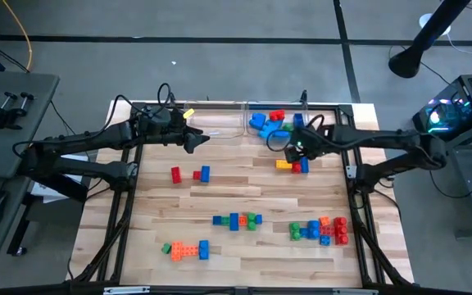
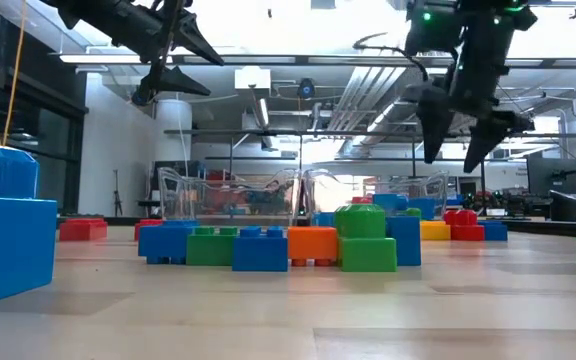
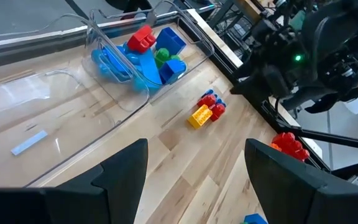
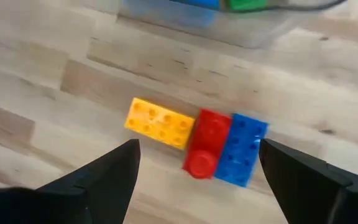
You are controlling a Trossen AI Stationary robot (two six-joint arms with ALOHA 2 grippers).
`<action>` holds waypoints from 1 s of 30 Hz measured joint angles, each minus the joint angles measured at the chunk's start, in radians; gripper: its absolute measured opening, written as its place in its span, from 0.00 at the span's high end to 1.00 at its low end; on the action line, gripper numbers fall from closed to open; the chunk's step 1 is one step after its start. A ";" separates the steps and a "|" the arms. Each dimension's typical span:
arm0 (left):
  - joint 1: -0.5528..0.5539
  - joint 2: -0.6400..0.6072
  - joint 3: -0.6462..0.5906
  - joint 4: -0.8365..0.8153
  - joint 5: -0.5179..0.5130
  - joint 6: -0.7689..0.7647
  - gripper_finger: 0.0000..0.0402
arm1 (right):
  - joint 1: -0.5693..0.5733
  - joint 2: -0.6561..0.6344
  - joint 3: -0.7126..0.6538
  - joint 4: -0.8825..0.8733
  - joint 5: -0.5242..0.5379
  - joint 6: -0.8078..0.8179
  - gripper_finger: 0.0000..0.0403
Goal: Sort blocks by size
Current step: Put the top right red lego piece into the right transparent bin
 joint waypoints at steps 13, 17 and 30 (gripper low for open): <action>0.000 0.000 0.000 -0.002 -0.010 -0.011 0.37 | -0.020 0.234 -0.022 0.062 0.012 0.104 0.20; 0.000 0.000 0.000 -0.002 -0.014 -0.010 0.37 | -0.017 0.272 -0.022 0.076 -0.001 0.135 0.21; 0.000 0.000 0.000 -0.002 -0.015 -0.008 0.37 | -0.016 0.278 -0.022 0.088 0.016 0.192 0.43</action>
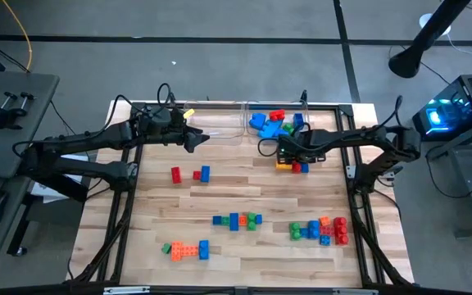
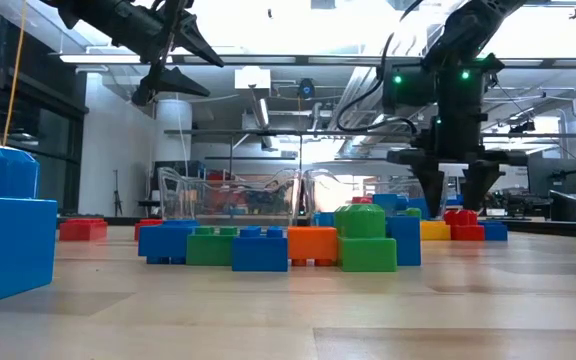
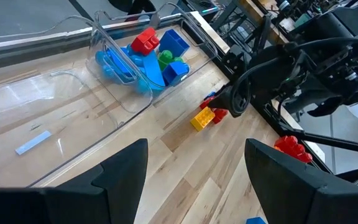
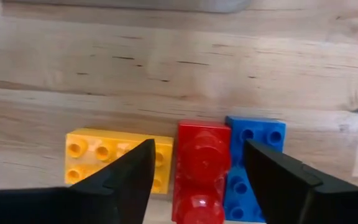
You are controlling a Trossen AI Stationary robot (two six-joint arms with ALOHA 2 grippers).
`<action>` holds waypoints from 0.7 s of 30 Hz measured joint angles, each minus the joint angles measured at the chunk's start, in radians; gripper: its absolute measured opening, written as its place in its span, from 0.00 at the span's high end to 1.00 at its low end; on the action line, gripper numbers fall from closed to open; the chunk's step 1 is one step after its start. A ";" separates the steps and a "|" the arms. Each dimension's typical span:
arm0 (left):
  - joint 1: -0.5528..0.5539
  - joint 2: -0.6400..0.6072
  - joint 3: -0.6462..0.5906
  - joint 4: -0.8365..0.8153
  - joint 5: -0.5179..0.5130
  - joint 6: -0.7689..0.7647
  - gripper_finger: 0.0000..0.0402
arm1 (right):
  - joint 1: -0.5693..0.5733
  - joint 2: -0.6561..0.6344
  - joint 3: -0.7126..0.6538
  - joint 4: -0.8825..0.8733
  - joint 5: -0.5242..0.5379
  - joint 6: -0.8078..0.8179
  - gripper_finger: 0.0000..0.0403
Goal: Sort blocks by size
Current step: Put the top right red lego piece into the right transparent bin
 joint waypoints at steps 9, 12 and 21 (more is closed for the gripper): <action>0.000 0.000 0.000 -0.001 0.000 0.000 0.37 | 0.000 0.031 0.000 -0.004 -0.001 0.023 0.55; 0.000 0.000 0.000 -0.005 0.000 0.000 0.37 | 0.001 0.047 0.003 -0.004 0.000 0.022 0.58; 0.000 0.000 0.000 -0.006 0.000 0.000 0.37 | 0.003 0.047 0.003 0.004 0.009 0.022 0.72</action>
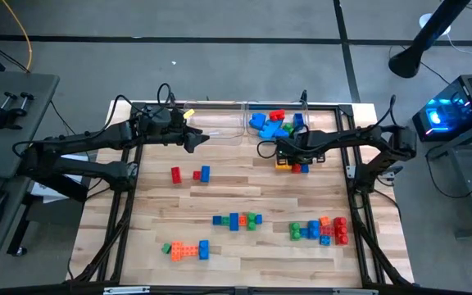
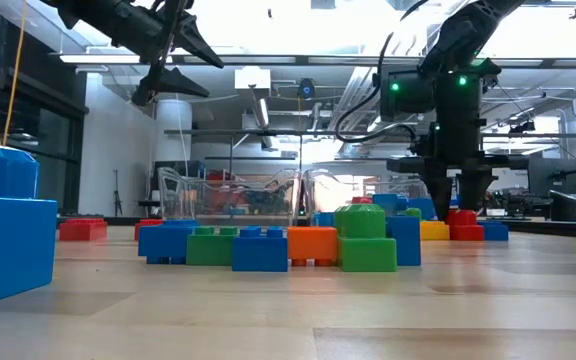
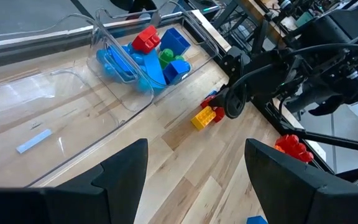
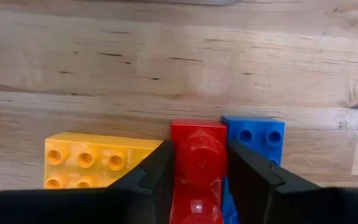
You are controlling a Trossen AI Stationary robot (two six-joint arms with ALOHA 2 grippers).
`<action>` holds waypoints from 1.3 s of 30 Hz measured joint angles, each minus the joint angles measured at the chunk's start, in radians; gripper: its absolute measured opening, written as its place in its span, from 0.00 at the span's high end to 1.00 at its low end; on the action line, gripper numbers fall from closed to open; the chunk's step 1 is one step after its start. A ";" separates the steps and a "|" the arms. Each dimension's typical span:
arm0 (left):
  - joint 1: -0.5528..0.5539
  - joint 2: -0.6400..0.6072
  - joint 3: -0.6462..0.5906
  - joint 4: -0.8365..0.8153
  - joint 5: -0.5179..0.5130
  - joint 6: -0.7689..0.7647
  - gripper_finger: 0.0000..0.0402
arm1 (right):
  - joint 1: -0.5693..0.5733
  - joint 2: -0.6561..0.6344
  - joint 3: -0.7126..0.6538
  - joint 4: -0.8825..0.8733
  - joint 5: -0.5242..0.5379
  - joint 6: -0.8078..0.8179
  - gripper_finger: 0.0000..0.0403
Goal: Sort blocks by size
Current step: Put the top right red lego piece into the right transparent bin, then put the bottom right green lego piece into the right transparent bin
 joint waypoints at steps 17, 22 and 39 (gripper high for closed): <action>0.000 0.000 0.000 -0.001 0.000 0.008 0.37 | -0.031 -0.109 0.332 -0.003 0.263 -0.251 0.72; -0.001 0.000 0.000 -0.001 0.008 -0.007 0.37 | -0.119 -0.107 0.379 0.107 0.358 -0.375 0.70; -0.001 0.000 0.000 0.000 0.031 -0.024 0.37 | 0.079 -0.205 0.371 -0.055 -0.081 -0.495 0.38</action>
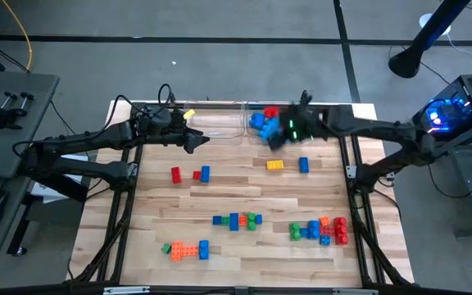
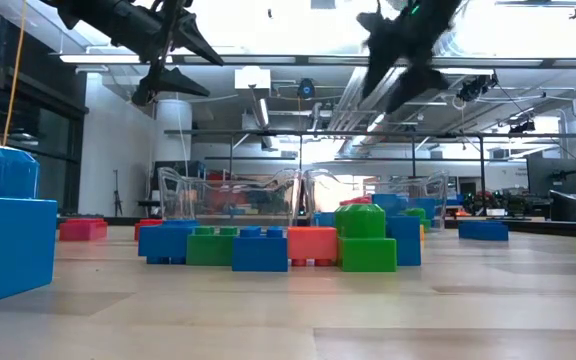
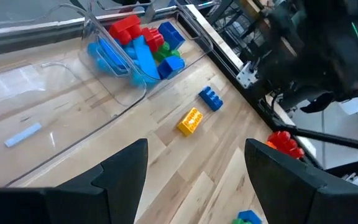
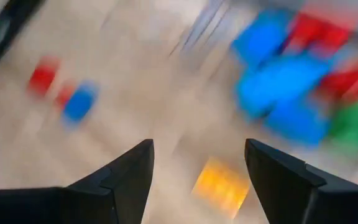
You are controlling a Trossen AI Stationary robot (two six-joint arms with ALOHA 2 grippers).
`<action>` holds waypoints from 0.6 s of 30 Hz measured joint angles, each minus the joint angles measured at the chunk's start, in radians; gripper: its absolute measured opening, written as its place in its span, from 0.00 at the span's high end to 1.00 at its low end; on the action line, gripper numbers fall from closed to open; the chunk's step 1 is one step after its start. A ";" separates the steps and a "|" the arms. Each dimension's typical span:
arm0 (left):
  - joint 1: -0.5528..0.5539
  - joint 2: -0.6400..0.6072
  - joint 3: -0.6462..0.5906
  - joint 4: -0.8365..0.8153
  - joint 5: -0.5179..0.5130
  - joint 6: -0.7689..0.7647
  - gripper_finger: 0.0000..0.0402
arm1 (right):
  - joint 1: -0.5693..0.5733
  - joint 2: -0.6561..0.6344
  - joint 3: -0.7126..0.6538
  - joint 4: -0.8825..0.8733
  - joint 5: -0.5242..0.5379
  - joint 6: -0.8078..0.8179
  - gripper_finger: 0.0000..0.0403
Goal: Sort blocks by size
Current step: Put the bottom right green lego piece into the right transparent bin
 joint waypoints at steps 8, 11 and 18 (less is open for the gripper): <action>0.000 0.000 0.000 0.018 0.002 -0.048 0.37 | 0.500 0.093 -0.001 -0.260 -0.107 0.692 0.38; 0.000 0.000 0.000 0.021 0.010 -0.048 0.37 | 0.602 0.176 0.000 -0.218 -0.126 0.871 0.38; 0.000 0.000 0.000 0.022 0.041 -0.048 0.37 | 0.665 0.367 -0.001 -0.190 -0.220 1.035 0.38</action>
